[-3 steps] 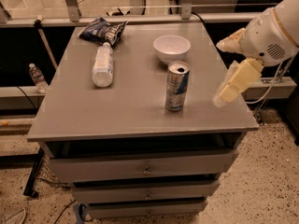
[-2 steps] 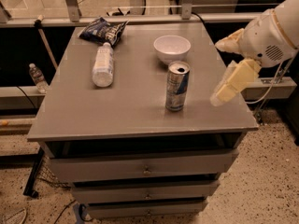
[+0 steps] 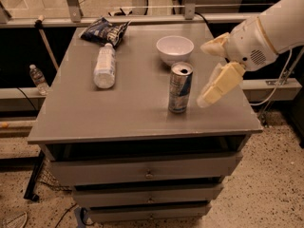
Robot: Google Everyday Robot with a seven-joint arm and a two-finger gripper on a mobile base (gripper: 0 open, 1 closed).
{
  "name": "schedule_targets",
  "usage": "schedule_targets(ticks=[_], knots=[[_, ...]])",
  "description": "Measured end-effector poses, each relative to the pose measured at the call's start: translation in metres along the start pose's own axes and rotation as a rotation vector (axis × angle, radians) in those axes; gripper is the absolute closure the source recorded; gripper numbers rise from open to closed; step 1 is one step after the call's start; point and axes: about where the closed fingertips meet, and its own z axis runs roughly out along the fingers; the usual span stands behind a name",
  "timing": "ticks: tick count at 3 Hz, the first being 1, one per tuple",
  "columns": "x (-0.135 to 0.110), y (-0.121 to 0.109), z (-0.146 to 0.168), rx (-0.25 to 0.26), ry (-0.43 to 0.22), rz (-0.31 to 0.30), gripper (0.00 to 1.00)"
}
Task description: Place redbull can into white bowl
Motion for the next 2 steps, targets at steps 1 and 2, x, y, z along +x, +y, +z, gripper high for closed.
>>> schedule_targets(ticks=[1, 2], knots=[[-0.002, 0.001, 0.017, -0.030, -0.018, -0.004, 0.00], [0.003, -0.001, 0.030, -0.041, -0.077, 0.012, 0.00]])
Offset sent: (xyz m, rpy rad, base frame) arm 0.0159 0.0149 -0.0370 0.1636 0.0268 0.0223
